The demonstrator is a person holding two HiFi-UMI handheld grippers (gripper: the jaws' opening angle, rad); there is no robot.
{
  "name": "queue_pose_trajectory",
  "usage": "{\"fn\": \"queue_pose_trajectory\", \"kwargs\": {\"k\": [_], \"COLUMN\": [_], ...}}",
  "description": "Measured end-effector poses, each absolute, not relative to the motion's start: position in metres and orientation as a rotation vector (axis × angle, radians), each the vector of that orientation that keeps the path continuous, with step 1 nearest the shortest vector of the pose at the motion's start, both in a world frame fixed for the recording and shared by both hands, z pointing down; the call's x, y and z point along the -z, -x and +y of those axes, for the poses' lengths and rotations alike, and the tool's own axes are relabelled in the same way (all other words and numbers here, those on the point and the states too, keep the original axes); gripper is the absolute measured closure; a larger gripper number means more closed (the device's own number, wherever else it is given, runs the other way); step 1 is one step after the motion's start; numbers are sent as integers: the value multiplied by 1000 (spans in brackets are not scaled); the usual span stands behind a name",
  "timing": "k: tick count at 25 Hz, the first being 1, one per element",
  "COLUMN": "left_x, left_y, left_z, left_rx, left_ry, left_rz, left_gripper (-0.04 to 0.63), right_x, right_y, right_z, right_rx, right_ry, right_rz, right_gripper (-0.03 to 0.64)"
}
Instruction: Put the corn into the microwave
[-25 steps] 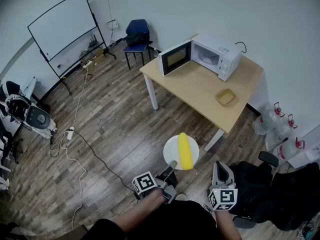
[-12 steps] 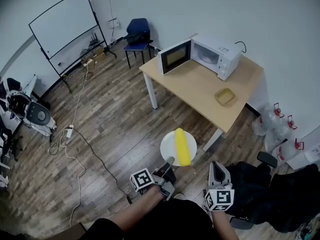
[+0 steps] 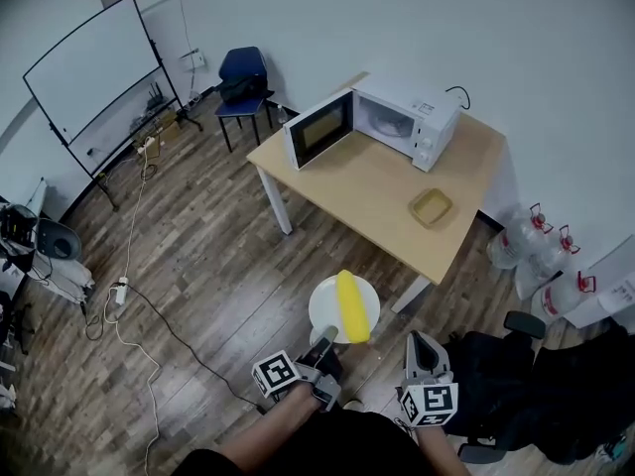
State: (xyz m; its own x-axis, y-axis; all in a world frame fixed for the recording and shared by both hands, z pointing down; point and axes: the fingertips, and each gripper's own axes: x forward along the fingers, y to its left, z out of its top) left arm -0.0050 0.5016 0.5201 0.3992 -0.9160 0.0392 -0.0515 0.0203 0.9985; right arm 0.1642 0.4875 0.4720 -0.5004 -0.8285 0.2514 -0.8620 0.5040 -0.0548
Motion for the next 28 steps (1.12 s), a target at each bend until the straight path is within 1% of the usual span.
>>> {"fn": "queue_pose_trajectory", "kwargs": {"k": [3, 10, 16, 23, 28], "left_x": [-530, -522, -528, -530, -528], "left_y": [17, 37, 63, 95, 112], "left_z": [470, 389, 332, 257, 208], "left_rx": [805, 832, 741, 705, 731], "left_ry": [-1388, -1385, -1357, -1360, -1371], "left_rz": [-962, -869, -878, -848, -803], "left_gripper": [571, 571, 571, 571, 571], "right_x": [-473, -470, -454, -457, -462], "right_y": [-152, -121, -104, -72, -55], "right_z": [455, 372, 306, 245, 216], "right_rx": [-254, -265, -266, -281, -254], "right_ry": [-1461, -1464, -1538, -1583, -1606], "right_rz": [-2539, -2498, -2461, -2417, -2371], "right_gripper": [557, 557, 558, 557, 557]}}
